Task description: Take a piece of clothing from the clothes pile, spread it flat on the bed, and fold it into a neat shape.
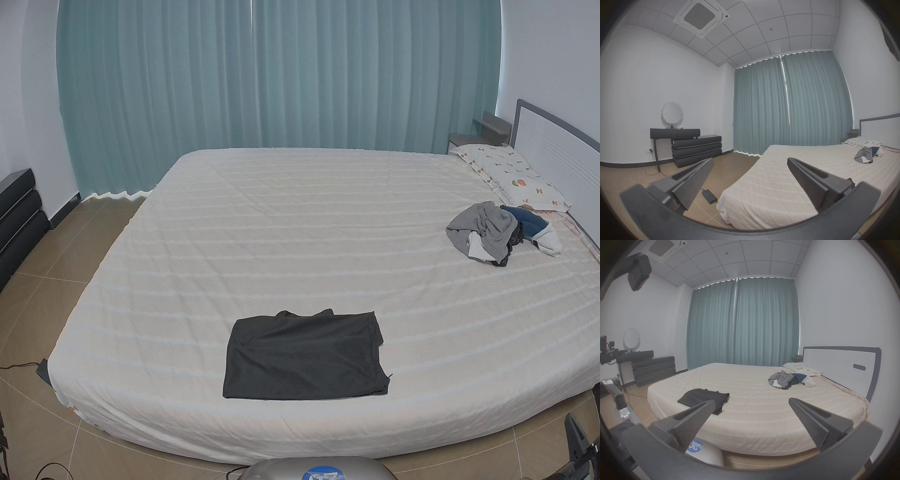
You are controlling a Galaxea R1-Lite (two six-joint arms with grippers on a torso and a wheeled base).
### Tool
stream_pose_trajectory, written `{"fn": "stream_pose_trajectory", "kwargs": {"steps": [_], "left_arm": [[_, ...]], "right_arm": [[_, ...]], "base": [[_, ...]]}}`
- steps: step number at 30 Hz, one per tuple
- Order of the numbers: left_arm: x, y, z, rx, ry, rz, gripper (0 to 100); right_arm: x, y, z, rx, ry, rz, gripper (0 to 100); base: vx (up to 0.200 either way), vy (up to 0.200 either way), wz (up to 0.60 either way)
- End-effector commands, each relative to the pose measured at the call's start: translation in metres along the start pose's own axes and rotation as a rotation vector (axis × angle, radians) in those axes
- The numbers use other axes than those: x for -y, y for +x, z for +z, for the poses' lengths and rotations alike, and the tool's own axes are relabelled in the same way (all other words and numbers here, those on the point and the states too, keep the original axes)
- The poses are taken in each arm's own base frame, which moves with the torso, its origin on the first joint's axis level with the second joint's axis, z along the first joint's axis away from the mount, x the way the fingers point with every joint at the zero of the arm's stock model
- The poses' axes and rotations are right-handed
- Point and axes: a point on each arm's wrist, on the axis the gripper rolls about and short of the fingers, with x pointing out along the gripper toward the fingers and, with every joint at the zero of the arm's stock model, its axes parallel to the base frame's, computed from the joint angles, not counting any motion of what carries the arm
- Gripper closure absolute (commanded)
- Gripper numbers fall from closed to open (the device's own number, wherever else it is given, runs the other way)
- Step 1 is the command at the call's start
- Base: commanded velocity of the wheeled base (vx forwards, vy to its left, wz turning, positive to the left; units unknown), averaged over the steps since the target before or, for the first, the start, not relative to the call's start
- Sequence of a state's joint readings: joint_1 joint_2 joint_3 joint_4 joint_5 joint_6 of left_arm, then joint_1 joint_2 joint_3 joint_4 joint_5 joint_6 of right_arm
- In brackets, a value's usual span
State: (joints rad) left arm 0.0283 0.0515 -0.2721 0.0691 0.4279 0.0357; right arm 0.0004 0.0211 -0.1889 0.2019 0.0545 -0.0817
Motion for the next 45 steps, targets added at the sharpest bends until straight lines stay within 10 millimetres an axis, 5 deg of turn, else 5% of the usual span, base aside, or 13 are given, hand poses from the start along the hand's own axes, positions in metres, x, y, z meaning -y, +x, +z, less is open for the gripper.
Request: {"fn": "stream_pose_trajectory", "kwargs": {"steps": [1,10,26,39,45], "left_arm": [[0.003,0.006,-0.017,-0.061,0.026,-0.004,0],[0.01,0.011,-0.06,-0.054,0.049,-0.186,0],[0.016,0.009,-0.064,-0.078,0.042,-0.471,0],[0.016,0.011,-0.063,-0.103,0.039,-0.428,0],[0.014,0.01,-0.063,-0.103,-0.113,-0.358,0]], "right_arm": [[-0.001,0.015,-0.025,0.057,-0.035,-0.015,0],[-0.001,0.016,-0.026,0.075,-0.011,-0.022,0],[-0.002,0.016,-0.031,0.031,0.054,-0.02,0],[-0.001,0.016,-0.03,0.033,0.051,-0.017,0],[-0.001,0.016,-0.031,0.032,0.053,-0.017,0]], "base": [[0.0,0.0,0.0],[0.0,0.0,0.0],[0.0,0.0,0.0],[0.0,0.0,0.0],[0.0,0.0,0.0]]}}
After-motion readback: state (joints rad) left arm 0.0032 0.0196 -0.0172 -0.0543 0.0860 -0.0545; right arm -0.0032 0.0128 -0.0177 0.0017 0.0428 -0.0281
